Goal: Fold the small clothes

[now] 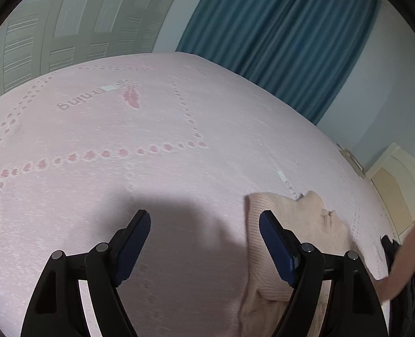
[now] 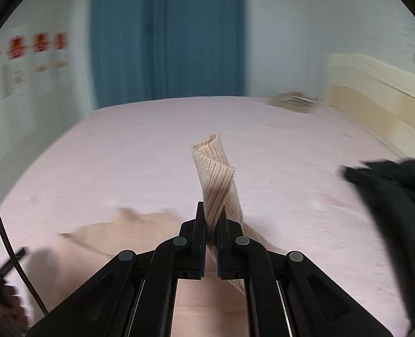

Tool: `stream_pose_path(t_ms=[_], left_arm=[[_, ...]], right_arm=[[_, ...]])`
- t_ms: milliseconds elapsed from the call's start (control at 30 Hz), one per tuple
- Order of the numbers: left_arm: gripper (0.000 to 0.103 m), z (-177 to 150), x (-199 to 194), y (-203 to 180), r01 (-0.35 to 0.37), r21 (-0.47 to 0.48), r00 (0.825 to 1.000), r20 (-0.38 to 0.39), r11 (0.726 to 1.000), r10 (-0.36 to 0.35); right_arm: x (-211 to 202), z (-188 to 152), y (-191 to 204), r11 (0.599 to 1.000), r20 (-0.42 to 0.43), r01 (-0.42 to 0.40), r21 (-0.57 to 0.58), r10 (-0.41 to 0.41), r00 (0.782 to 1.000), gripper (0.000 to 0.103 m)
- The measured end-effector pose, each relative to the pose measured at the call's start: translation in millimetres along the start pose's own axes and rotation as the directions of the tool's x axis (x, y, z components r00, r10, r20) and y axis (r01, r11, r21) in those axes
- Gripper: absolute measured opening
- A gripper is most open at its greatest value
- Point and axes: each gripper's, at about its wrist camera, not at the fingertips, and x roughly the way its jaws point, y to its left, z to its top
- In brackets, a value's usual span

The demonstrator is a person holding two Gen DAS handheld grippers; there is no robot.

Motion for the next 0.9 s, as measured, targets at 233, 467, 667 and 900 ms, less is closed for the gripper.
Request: stream_pose_path(t_ms=[233, 467, 667, 900], left_arm=[[0.078, 2, 1, 18, -0.054, 0.006, 0.999, -0.003, 0.998, 0.055], [0.078, 1, 4, 16, 0.020, 0.005, 0.999, -0.025, 1.000, -0.020], [0.077, -16, 13, -25, 0.176, 0.092, 0.980, -0.106, 0.980, -0.167], [0.063, -45, 25, -76, 0.238, 0.249, 0.963, -0.186, 0.939, -0.194]], right_arm=[[87, -52, 120, 0.967, -0.223, -0.255, -0.017, 0.244, 0.944, 0.007], [115, -90, 101, 0.937, -0.311, -0.343, 0.072, 0.348, 0.884, 0.025], [54, -113, 31, 0.981, -0.205, -0.176, 0.083, 0.189, 0.960, 0.048], [37, -135, -46, 0.994, -0.219, -0.004, 0.112, 0.029, 0.975, 0.048]])
